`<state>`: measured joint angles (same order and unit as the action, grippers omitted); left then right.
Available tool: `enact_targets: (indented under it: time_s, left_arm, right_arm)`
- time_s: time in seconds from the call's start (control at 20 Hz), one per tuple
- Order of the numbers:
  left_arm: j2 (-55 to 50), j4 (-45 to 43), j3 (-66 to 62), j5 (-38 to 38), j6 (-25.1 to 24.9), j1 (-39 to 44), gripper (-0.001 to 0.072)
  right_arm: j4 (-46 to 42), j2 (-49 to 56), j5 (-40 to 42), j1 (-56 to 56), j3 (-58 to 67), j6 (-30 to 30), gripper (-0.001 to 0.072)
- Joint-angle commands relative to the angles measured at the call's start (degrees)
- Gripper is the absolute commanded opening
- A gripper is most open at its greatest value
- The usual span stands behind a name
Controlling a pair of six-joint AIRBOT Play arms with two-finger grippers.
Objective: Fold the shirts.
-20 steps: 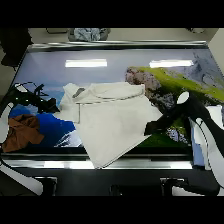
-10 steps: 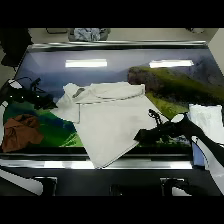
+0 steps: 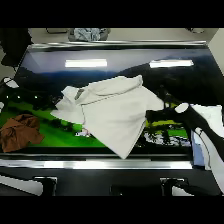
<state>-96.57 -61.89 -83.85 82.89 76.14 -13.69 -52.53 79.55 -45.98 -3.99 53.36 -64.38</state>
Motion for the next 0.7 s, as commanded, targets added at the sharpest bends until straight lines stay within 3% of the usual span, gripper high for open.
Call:
enact_targets:
  time_s: [0.0, 0.25, 0.4, 0.45, 0.55, 0.6, 0.65]
  left_arm:
    - [4.24, 3.02, 11.54, 1.05, -0.98, 5.22, 0.0036]
    - [13.60, 8.09, 33.81, -4.31, -3.13, 17.46, 0.0036]
    - [15.63, 8.24, 38.69, -4.96, -3.15, 20.31, 0.0044]
    - [15.74, 8.61, 37.90, -4.92, -3.15, 19.87, 0.0178]
    - [16.55, 8.59, 33.48, -3.56, -3.15, 16.83, 0.0550]
    - [17.27, 8.57, 30.40, -2.62, -3.15, 14.45, 0.0606]
    - [18.18, 8.57, 26.82, -2.12, -3.15, 11.34, 0.0606]
  right_arm:
    - [-5.81, -0.07, 2.60, -6.60, 8.31, -2.99, 0.0050]
    - [-5.86, 2.12, -0.13, -7.19, 8.66, -2.43, 0.0051]
    - [-6.67, 2.56, -2.51, -7.19, 8.70, -0.55, 0.0052]
    - [-6.71, 2.36, -3.08, -7.26, 8.72, -0.55, 0.0091]
    - [-6.73, 1.25, -4.66, -7.30, 9.09, 0.00, 0.0331]
    - [-6.78, 0.28, -6.19, -7.30, 9.68, 2.01, 0.0456]
    - [-7.72, -0.55, -8.17, -7.30, 10.67, 3.78, 0.0517]
